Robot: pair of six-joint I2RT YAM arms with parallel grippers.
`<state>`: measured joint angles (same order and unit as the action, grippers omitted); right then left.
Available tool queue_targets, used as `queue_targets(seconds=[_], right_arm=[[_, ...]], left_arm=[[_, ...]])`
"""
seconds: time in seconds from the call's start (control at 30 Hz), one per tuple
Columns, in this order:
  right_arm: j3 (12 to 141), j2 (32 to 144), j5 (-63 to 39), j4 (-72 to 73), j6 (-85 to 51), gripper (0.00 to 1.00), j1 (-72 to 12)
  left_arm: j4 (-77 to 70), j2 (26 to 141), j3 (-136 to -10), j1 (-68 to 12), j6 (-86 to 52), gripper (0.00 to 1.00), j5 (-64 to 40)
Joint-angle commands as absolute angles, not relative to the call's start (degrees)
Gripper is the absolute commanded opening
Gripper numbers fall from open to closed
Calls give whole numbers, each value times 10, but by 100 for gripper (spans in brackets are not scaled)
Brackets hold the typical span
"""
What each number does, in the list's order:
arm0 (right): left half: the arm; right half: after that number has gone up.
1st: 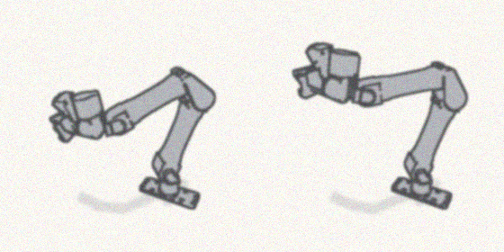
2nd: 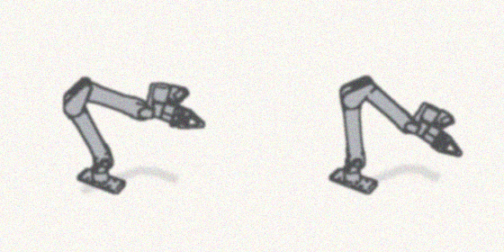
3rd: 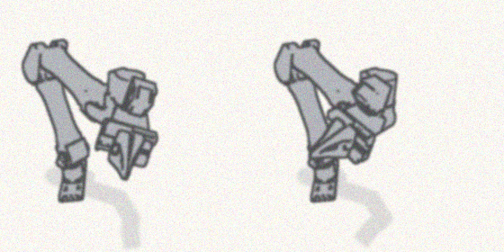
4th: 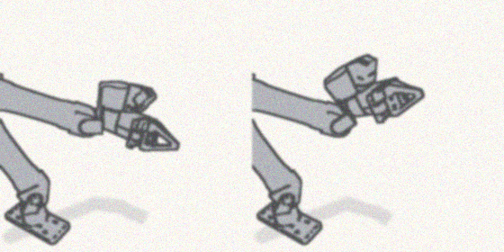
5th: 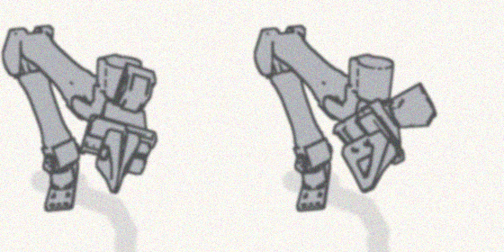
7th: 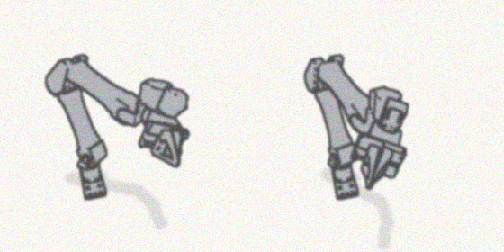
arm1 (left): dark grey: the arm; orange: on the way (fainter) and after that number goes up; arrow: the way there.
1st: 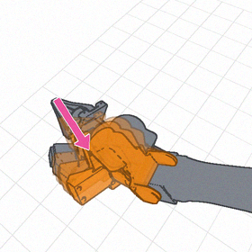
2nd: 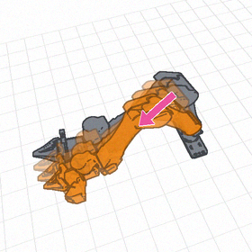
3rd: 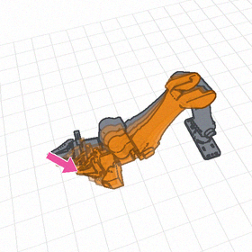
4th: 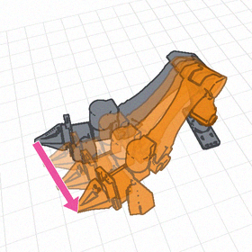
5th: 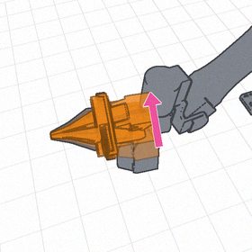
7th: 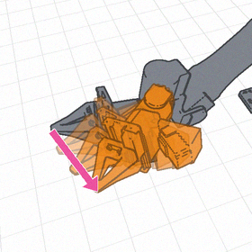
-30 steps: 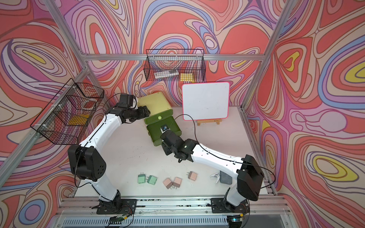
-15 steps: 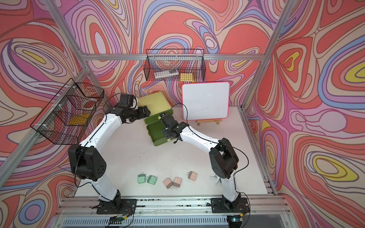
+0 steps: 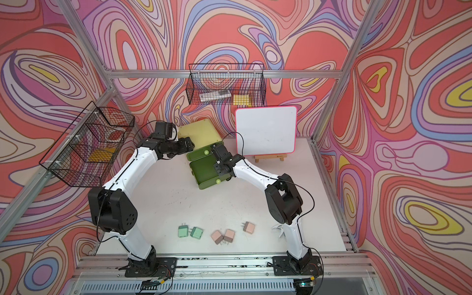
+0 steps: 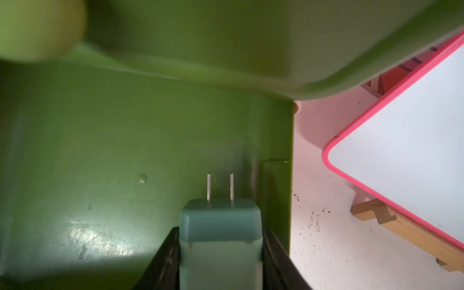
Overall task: Place the plugs into the drawer by color
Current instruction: Place the plug in the drawer.
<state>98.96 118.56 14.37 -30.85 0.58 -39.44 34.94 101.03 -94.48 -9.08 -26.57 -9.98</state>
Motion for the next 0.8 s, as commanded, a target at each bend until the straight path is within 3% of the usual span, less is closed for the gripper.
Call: queue_targets(seconds=[0.0,0.5,0.77], right_arm=[[1002,1206,154,-300,20,42,-392],[1028,1205,161,-316,33,60,-390],[934,1067,69,-292,-5,63,-420]], left_arm=[[404,1029,-934,-91,-251,89,-81],[400,1031,-933,-91,-252,89,-84],[402,1032,-937,-91,-250,89,-82]])
